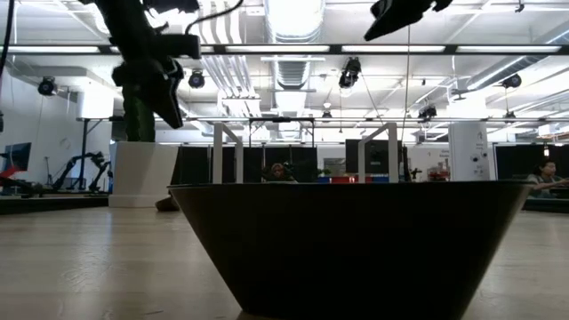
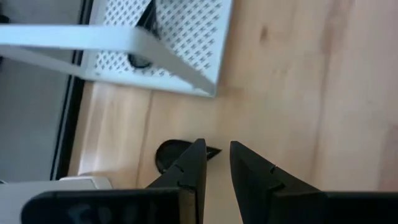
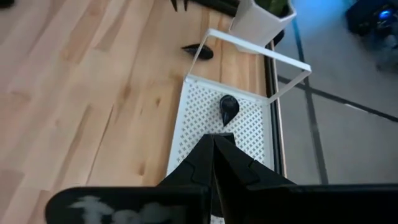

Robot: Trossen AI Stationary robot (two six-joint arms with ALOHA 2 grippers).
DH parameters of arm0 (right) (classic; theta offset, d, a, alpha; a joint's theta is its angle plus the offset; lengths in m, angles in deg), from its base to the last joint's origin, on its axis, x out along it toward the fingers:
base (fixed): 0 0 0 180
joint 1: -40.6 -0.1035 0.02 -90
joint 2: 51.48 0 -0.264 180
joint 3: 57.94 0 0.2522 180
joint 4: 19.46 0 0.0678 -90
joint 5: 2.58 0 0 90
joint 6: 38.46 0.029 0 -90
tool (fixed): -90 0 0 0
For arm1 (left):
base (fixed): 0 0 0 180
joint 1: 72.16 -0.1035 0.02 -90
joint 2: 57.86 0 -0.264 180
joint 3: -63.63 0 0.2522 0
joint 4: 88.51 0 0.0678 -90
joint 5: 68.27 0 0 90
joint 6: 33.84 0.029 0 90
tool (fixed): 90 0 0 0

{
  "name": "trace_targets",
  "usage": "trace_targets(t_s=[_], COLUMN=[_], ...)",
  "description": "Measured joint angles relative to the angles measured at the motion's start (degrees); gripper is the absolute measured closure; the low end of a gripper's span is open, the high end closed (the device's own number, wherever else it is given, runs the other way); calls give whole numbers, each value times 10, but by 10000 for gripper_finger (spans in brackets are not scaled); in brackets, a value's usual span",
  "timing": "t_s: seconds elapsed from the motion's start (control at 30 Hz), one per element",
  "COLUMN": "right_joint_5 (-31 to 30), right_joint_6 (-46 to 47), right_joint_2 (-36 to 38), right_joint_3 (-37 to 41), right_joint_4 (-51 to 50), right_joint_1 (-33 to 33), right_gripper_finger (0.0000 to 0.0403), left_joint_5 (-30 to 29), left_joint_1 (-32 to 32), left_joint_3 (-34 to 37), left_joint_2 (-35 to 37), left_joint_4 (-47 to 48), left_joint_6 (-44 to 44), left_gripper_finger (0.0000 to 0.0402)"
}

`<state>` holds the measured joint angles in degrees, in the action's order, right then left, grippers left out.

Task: Pick & Place Mini shaped plates
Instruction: Stack the black drop-shaped plate on top of the black drop-shaped plate on the shelf

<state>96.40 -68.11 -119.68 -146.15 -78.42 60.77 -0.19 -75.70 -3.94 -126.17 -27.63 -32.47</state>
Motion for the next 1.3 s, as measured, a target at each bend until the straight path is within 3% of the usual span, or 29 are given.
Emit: trace_targets(t_s=[0.2, 0.37, 0.8, 1.07, 1.3], right_joint_5=[0, 0, 0, 0, 0], right_joint_6=[28, 42, 72, 72, 67], right_joint_2=[60, 113, 177, 175, 175], right_joint_3=[35, 53, 86, 100, 102], right_joint_4=[11, 11, 23, 42, 42], right_joint_1=[-1, -1, -1, -1, -1], right_gripper_finger=[394, 394, 394, 394, 394], left_joint_5=[28, 87, 148, 148, 96], left_joint_1=[-62, -99, -136, -137, -142], left_joint_3=[5, 16, 106, 157, 207], left_joint_2=[0, 0, 0, 0, -1], left_joint_4=[-4, -30, -97, -106, -192], left_joint_6=[53, 82, 137, 156, 183], left_gripper_finger=[333, 333, 333, 333, 333])
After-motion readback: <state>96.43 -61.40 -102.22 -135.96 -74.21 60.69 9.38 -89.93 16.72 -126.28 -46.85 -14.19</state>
